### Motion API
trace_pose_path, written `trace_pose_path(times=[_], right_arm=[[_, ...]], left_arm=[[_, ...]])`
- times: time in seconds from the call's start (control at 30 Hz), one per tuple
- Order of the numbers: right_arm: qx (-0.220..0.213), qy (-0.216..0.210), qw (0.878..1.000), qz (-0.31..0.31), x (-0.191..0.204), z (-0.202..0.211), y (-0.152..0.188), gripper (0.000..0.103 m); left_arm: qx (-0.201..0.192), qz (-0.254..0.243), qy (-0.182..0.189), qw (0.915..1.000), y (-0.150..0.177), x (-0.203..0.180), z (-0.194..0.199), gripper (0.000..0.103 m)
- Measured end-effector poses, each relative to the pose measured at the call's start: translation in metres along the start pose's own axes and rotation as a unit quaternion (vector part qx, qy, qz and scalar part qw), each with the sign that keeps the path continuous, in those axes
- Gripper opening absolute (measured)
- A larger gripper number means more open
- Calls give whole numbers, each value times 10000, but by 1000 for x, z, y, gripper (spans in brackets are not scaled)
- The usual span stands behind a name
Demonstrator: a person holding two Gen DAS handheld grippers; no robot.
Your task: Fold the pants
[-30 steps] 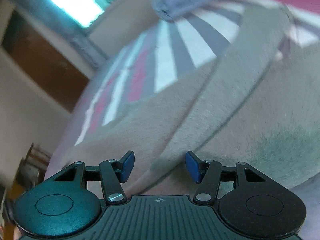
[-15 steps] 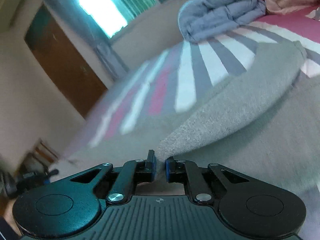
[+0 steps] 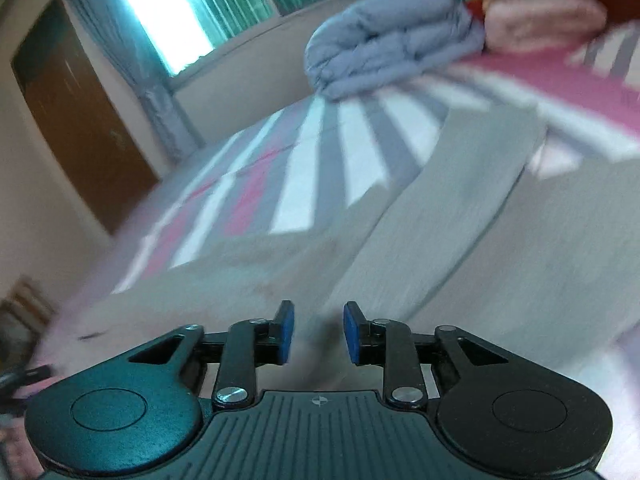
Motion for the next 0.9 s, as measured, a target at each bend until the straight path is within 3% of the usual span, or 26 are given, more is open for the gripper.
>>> trace_pose_path(times=[0.17, 0.3, 0.57, 0.6, 0.63, 0.67, 0.73, 0.83, 0.9], right_arm=[[60, 347, 9993, -85, -4, -20, -22, 27], [120, 796, 9967, 56, -9, -42, -48, 50], [871, 1304, 9876, 124, -43, -91, -64, 50], [825, 1211, 9892, 58, -47, -88, -62, 46], [750, 1123, 9908, -17, -53, -83, -62, 32], [687, 1035, 9922, -120, -57, -77, -62, 28], [475, 973, 9935, -336, -66, -56, -58, 12], [207, 721, 9942, -765, -86, -23, -47, 11], [28, 554, 9950, -825, -91, -3, -42, 4]], left_arm=[[300, -176, -183, 9992, 21, -28, -10, 76], [320, -290, -472, 9980, 35, -37, -20, 84], [300, -295, -498, 9979, 39, -37, -23, 89], [306, -295, -474, 9980, 38, -36, -25, 89], [308, -293, -453, 9981, 38, -36, -26, 89], [297, -301, -438, 9981, 38, -35, -25, 90], [271, -292, -434, 9983, 39, -36, -28, 90], [253, -300, -456, 9982, 39, -38, -29, 91], [279, -294, -451, 9982, 38, -38, -29, 91]])
Point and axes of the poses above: each gripper's, at about its wrist camera, not at the fingertips, and z roughly against the way its jaws point, x to its left, y to its underside, the point moved 2 cm from there along -z, roughly the way its jaws point, and after that the axes turned 15 degrees about -y, right-handed, at the moved point
